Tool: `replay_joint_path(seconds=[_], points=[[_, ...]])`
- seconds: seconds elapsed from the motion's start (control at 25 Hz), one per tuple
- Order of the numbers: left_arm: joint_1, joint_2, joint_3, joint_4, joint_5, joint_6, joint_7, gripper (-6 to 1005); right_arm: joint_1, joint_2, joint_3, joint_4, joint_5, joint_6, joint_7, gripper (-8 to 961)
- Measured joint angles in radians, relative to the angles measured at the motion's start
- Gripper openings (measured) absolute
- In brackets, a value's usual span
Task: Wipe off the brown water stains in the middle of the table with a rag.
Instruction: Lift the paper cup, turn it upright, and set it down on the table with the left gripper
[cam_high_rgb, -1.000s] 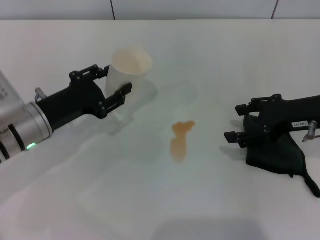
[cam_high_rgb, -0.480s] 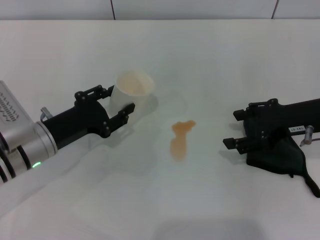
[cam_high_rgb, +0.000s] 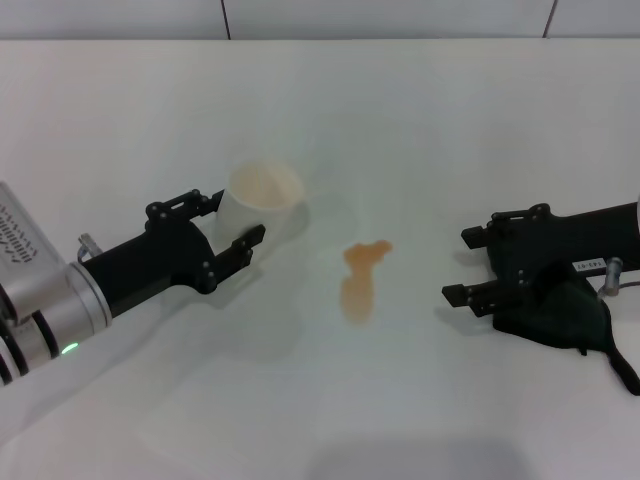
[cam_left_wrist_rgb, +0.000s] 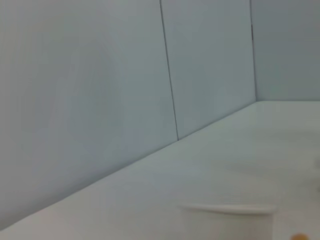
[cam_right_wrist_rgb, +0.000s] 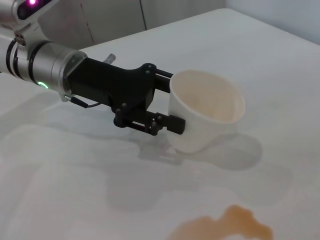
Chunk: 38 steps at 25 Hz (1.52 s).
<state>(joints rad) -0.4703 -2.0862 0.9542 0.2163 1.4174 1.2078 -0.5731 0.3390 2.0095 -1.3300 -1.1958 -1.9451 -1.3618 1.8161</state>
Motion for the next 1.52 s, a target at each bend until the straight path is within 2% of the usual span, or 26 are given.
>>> replay_joint_path(seconds=[0.96, 1.28, 1.52], points=[[0.008, 0.002, 0.005, 0.0, 0.0, -0.016, 0.004, 574, 0.002, 0.0, -0.008, -0.01, -0.012, 0.001, 0.0, 823], [0.011, 0.005, 0.041, 0.008, 0.013, -0.019, -0.032, 637, 0.003, 0.0, -0.008, -0.01, -0.012, -0.003, 0.005, 823], [0.06, 0.004, 0.049, 0.03, 0.039, -0.007, -0.034, 706, 0.003, 0.0, -0.009, -0.01, -0.013, -0.011, 0.006, 823]])
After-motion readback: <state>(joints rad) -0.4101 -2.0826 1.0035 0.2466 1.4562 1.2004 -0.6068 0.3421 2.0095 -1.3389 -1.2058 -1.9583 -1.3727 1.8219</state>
